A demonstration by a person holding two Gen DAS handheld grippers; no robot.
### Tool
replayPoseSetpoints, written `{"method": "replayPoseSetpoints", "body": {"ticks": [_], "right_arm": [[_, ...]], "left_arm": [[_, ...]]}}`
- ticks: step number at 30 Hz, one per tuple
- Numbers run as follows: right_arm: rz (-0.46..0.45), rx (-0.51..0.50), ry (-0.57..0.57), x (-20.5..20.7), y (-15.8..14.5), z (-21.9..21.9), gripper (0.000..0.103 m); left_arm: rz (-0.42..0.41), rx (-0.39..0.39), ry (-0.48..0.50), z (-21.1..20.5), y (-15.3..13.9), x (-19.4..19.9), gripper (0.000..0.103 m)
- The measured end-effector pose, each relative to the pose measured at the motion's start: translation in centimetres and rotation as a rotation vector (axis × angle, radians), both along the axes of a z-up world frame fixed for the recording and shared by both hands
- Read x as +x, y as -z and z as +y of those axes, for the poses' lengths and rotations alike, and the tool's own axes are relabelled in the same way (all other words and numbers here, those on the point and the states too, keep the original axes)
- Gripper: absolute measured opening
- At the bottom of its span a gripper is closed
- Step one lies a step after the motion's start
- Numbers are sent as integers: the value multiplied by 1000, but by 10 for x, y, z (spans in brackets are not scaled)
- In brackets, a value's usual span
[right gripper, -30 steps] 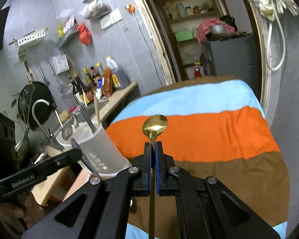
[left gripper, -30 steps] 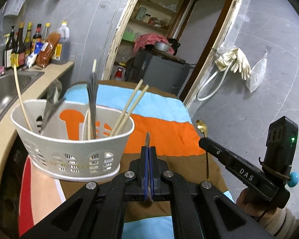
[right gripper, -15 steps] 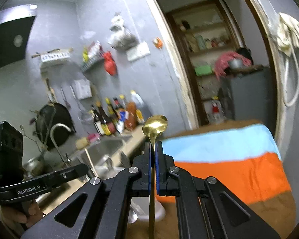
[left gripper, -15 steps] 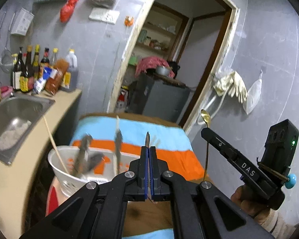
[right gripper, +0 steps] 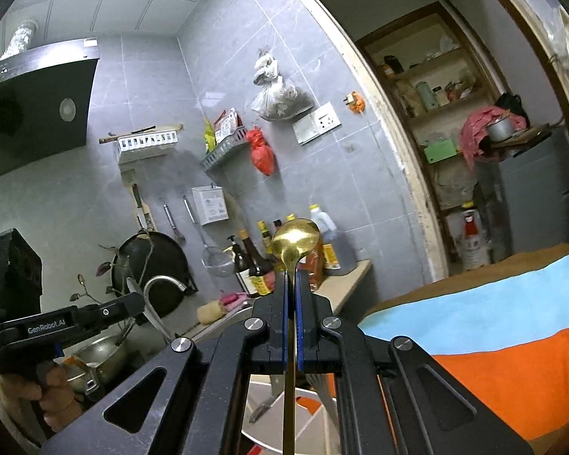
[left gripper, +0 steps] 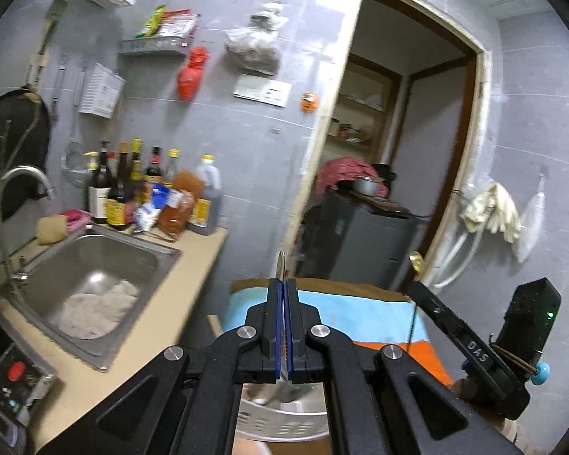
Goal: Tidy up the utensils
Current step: 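Open the left tool over the holder while the right tool opens, releasing spoons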
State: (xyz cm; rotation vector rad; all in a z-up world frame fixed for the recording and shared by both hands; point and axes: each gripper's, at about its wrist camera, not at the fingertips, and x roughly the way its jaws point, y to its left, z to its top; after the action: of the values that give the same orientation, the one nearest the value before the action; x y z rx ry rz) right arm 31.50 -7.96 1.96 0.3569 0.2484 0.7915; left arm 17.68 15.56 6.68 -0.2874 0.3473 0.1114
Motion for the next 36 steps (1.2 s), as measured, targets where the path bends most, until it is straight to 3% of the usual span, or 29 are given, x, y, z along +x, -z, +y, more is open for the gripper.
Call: {"method": "replayPoseSetpoints", "body": {"ticks": [6, 20, 31, 33, 35, 36], "right_arm": [[-7, -52, 0, 11, 21, 19, 4], [-3, -169, 6, 20, 54, 35, 4], [42, -229, 14, 6, 64, 32, 5], [53, -234, 27, 2, 63, 29, 9], [54, -229, 37, -1, 61, 26, 28], [53, -221, 42, -4, 60, 24, 32]], "left_arm": [[33, -5, -53, 19, 17, 9, 2], [193, 14, 1, 7, 65, 41, 2], [199, -39, 88, 10, 72, 40, 3], [205, -52, 114, 9, 74, 41, 4], [213, -60, 134, 9, 76, 42, 5], [216, -63, 140, 8, 77, 42, 5]]}}
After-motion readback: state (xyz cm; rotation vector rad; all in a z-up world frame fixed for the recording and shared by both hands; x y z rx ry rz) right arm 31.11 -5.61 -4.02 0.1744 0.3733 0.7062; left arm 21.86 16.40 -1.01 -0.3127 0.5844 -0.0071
